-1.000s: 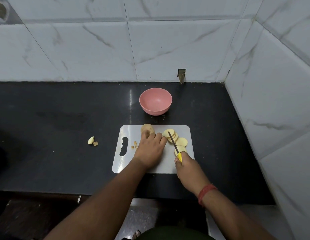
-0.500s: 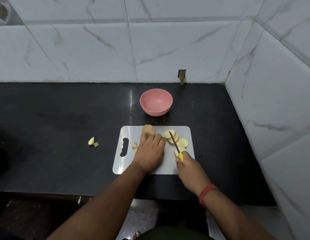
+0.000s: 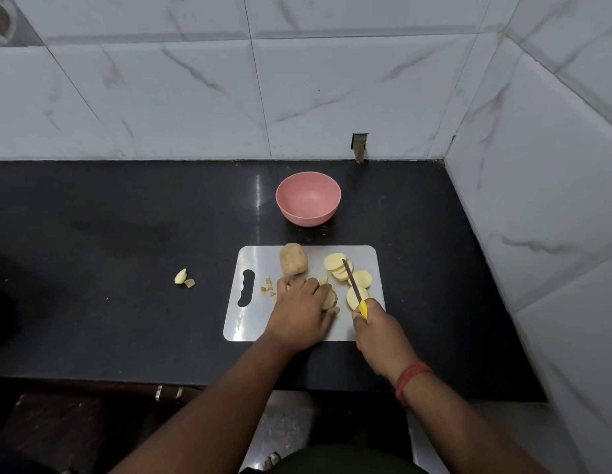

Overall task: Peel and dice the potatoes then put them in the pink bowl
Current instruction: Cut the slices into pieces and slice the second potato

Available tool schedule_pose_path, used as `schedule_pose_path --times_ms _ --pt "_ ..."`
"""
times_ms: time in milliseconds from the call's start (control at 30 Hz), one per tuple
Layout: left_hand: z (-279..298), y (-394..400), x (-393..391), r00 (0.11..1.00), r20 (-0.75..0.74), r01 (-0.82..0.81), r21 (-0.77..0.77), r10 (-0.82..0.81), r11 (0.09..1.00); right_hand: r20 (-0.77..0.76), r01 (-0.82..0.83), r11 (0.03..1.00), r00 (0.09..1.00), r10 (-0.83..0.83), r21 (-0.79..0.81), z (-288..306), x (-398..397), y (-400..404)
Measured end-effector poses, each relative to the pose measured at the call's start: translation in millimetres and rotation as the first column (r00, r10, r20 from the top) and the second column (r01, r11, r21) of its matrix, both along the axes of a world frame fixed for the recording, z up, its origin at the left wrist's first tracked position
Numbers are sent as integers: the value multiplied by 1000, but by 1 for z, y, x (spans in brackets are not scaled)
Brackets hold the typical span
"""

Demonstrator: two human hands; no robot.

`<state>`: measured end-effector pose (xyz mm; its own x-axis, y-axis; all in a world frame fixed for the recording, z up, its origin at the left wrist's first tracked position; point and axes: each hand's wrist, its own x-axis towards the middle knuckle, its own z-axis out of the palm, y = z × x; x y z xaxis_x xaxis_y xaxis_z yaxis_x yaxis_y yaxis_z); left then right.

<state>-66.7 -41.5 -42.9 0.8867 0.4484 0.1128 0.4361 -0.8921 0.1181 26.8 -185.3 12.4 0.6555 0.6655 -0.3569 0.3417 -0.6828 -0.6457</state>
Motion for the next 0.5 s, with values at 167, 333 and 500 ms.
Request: schedule_pose_path --times_ms 167,333,500 --pt "0 4 -11 998 17 58 -7 -58 998 -22 -9 998 1000 8 -57 -3 -2 2" --pt "5 6 -4 998 -27 53 25 -52 998 -45 -19 997 999 16 -73 -3 -5 2" --pt "8 5 1 997 -65 38 4 -38 999 -41 -17 997 999 14 -80 -3 -6 2"
